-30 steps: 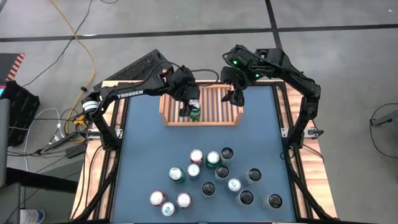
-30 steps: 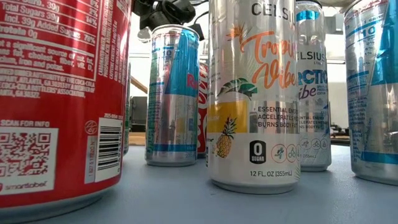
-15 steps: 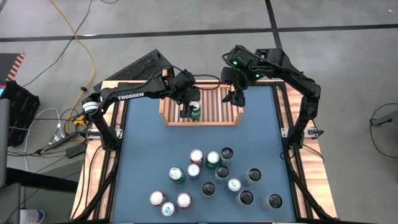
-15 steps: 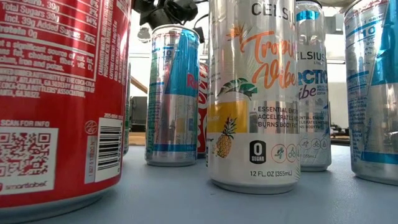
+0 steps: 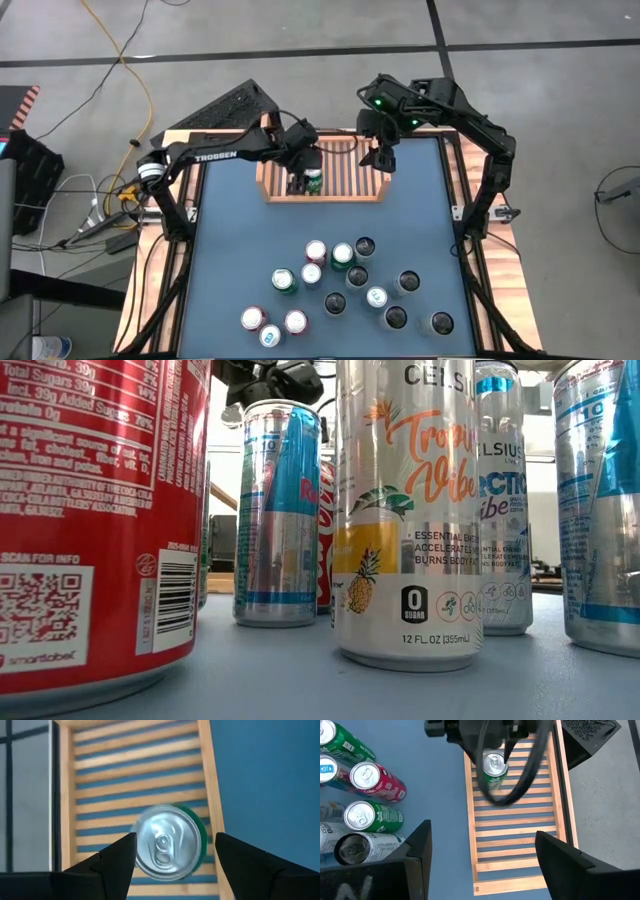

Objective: Place canned beverage on shelf
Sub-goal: Adjust the green soda can on the shelf

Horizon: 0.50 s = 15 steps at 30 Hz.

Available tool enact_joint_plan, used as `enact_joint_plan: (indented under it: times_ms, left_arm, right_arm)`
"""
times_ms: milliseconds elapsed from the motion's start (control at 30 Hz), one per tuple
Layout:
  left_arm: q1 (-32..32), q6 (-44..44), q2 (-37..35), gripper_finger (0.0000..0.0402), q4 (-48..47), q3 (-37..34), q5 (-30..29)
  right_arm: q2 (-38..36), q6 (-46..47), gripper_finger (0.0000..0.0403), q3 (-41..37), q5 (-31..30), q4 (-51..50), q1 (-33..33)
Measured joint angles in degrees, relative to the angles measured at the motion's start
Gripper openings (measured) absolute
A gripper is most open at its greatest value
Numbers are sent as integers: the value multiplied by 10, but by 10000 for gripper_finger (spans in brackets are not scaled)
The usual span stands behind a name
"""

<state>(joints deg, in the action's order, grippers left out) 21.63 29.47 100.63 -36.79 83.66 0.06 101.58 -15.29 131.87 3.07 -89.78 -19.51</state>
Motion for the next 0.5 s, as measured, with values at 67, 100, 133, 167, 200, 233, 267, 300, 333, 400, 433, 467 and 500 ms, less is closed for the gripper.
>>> enact_joint_plan:
  times_ms: [67, 100, 133, 167, 200, 233, 267, 300, 333, 400, 433, 467, 500]
  left_arm:
    - [-7, 9, 2, 259, -2, 0, -20]
    - [-9, 12, 3, 259, 9, 0, -27]
    - [-10, 12, 3, 259, 12, 1, -29]
    - [-9, 8, 3, 259, 7, 1, -29]
    - [-7, 4, 5, 259, 5, 1, -29]
    - [-5, 4, 7, 259, 9, 2, -29]
    - [-3, 5, 9, 259, 10, 2, -29]
    - [-1, 7, 10, 259, 7, 2, -26]
    - [1, 8, 11, 259, 9, 1, -18]
    - [5, 9, 14, 259, 30, 2, -5]
    - [8, 8, 14, 259, 34, 2, -3]
    - [10, 9, 15, 259, 35, 2, -3]
    - [12, 8, 18, 259, 39, 2, -2]
  right_arm:
    - [0, 0, 261, 0, 0, 0, 0]
    - [0, 0, 261, 0, 0, 0, 0]
    - [0, 0, 261, 0, 0, 0, 0]
    - [0, 0, 261, 0, 0, 0, 0]
    - [0, 0, 261, 0, 0, 0, 0]
    - [0, 1, 261, 0, 0, 0, 1]
    - [0, 2, 261, 0, 0, 0, 1]
    - [0, 2, 261, 0, 0, 0, 1]
    - [0, 2, 261, 0, 0, 0, 2]
    - [0, 2, 261, 0, 0, 0, 4]
    - [0, 1, 261, 0, 0, 0, 4]
    - [0, 0, 261, 0, 0, 0, 6]
    - [0, 0, 261, 0, 0, -1, 7]
